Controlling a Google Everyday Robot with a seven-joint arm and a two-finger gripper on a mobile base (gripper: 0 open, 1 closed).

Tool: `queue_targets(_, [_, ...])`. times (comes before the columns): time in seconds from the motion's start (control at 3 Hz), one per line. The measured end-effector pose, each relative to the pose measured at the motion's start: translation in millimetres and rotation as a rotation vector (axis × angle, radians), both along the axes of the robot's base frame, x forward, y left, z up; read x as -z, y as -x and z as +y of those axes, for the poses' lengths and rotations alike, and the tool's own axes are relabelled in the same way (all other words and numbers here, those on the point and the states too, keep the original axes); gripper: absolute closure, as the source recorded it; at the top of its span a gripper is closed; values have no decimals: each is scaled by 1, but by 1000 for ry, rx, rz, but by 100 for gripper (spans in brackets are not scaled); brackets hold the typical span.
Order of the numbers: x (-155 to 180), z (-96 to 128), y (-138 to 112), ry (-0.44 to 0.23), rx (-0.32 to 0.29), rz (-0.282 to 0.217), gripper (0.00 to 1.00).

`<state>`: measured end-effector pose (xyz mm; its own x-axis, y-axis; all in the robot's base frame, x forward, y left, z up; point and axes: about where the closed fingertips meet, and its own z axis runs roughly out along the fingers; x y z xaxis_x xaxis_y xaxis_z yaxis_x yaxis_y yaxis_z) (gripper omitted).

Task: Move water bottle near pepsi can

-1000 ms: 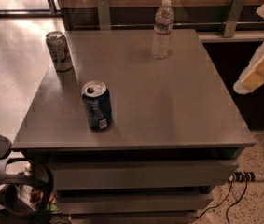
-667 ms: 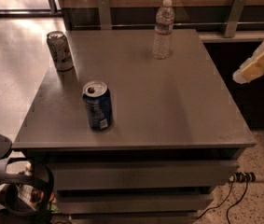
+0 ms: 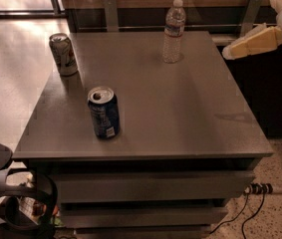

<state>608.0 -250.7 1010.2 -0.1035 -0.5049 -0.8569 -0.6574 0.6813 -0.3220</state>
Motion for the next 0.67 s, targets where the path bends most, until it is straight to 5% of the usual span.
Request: queue_targets(0.67, [13, 35, -56, -186, -63, -22, 0])
